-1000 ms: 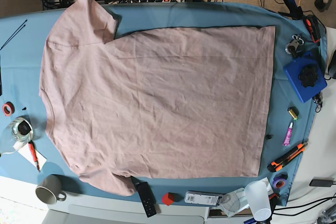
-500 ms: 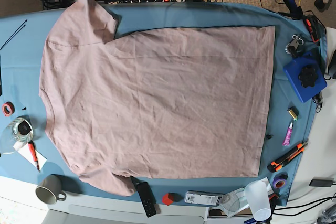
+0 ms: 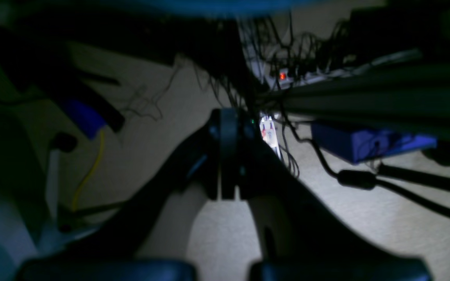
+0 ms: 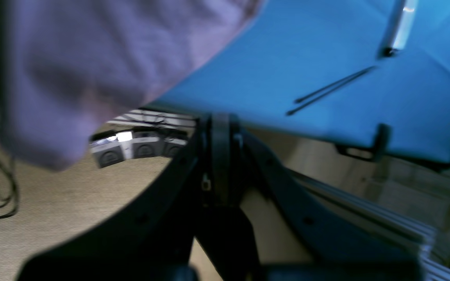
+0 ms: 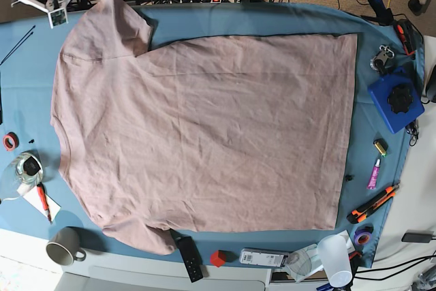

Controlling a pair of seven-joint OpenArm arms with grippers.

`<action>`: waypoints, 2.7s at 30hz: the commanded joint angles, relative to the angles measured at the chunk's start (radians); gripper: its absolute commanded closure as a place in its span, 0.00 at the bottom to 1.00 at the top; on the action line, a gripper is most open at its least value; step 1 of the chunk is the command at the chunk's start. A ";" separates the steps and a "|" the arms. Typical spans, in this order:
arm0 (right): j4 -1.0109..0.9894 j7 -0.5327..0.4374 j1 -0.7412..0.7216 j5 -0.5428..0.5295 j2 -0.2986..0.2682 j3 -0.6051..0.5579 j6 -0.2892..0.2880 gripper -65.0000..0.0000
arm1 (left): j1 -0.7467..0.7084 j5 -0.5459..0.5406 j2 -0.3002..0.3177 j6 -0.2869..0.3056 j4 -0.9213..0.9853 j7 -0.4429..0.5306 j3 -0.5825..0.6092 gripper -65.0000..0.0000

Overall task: Fold the T-shirt properly
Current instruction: 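Grasp the pink shirt's shoulder edge with the right gripper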

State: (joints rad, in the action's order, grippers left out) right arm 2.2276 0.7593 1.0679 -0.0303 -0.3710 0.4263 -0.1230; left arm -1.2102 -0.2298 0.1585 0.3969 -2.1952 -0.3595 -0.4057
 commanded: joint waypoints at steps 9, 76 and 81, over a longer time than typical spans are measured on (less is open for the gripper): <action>0.016 0.032 -0.010 0.005 0.001 0.009 0.008 0.56 | -0.017 -0.010 0.002 0.007 -0.032 0.016 -0.003 0.98; -0.668 0.505 -0.433 -1.252 0.180 0.287 -0.575 0.55 | 0.016 -0.011 -0.003 0.007 -0.032 0.019 -0.003 0.62; -0.667 0.535 -0.430 -1.259 0.179 0.289 -0.575 0.55 | 0.016 -0.011 -0.003 0.007 -0.032 0.019 -0.003 0.62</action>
State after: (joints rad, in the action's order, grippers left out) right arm 1.5486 1.2984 0.6266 -1.2636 -0.1795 0.7059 -0.6895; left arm -1.1770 -0.2302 0.1528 0.4000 -2.2124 -0.3588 -0.4061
